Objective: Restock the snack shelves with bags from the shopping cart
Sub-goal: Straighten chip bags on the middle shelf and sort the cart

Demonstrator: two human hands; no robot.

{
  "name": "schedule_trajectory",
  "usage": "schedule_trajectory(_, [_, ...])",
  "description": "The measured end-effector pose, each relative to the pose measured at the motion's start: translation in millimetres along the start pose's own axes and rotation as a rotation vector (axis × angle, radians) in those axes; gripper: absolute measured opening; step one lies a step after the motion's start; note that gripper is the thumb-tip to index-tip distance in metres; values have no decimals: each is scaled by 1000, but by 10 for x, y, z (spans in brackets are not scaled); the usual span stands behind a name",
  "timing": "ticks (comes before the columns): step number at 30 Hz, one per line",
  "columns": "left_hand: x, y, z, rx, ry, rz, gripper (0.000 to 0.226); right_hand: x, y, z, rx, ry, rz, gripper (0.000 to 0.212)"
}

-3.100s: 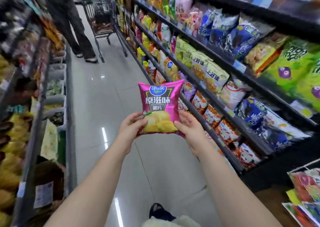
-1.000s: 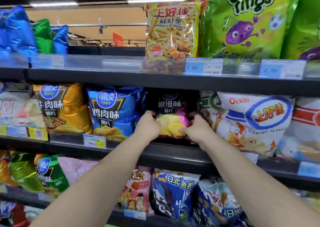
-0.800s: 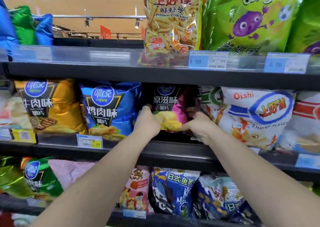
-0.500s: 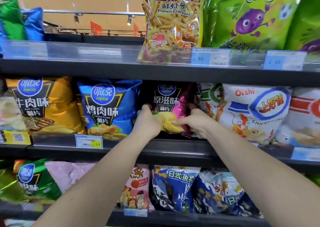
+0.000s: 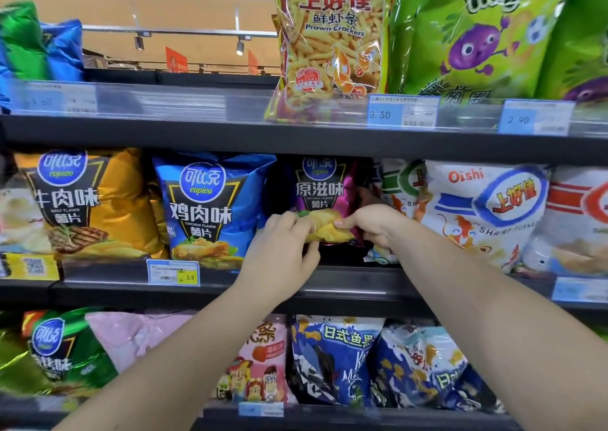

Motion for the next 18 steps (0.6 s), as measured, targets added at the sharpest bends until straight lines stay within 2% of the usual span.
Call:
schedule_trajectory(6, [109,-13,7,-6,34,-115,50,-85,5,-4,-13,50,24,94])
schedule_trajectory(10, [134,-17,13,-19,57,-98,46,-96,79,-33,-9,45,-10,92])
schedule_trajectory(14, [150,-31,19,-26,47,-79,49,-78,71,-50,-7,16,-64,76])
schedule_trajectory(18, [160,-25,5,-10,43,-78,49,20,98,-79,49,-55,-50,89])
Point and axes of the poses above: each hand's wrist, its own z-axis away from the middle knuckle, its own x-axis out of the palm, y = z × x, the point moved 8 cm from there along -z, towards the middle knuckle, and after that the axes turned 15 degrees about -z, right-handed, at the moved point
